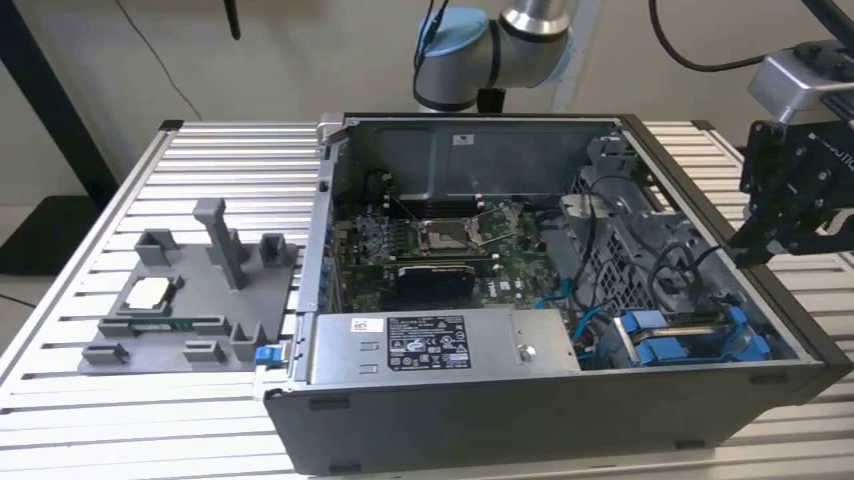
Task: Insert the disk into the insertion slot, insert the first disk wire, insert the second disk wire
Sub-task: 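Insert the second disk wire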
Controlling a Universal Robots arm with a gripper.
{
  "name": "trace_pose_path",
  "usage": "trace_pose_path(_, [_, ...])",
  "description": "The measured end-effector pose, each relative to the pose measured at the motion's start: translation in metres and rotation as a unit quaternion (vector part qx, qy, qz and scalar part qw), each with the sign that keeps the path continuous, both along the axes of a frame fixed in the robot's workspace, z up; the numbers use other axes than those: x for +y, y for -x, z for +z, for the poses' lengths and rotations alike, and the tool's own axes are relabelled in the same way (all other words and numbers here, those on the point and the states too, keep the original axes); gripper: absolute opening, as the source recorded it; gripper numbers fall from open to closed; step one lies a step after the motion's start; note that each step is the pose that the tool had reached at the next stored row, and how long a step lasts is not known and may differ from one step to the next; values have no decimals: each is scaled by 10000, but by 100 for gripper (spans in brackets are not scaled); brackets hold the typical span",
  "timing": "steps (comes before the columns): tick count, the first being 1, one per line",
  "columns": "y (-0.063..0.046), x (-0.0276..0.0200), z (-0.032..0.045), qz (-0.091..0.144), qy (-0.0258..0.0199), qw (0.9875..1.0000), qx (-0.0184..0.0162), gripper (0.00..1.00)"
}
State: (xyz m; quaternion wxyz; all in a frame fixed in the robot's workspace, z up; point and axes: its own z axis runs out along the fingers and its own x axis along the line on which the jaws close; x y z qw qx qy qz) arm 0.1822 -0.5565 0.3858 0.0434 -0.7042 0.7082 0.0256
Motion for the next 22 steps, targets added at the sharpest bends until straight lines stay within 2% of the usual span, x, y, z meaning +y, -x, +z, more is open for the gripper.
trace_pose_path(7, [-34,3,-70,0,-3,10000,0,26])
trace_pose_path(11, [-98,4,-72,0,-68,10000,0,26])
trace_pose_path(19, [-124,5,-134,0,-70,10000,0,26])
trace_pose_path(21, [-125,4,-139,0,-69,10000,0,24])
trace_pose_path(22, [-124,4,-140,0,-68,10000,0,18])
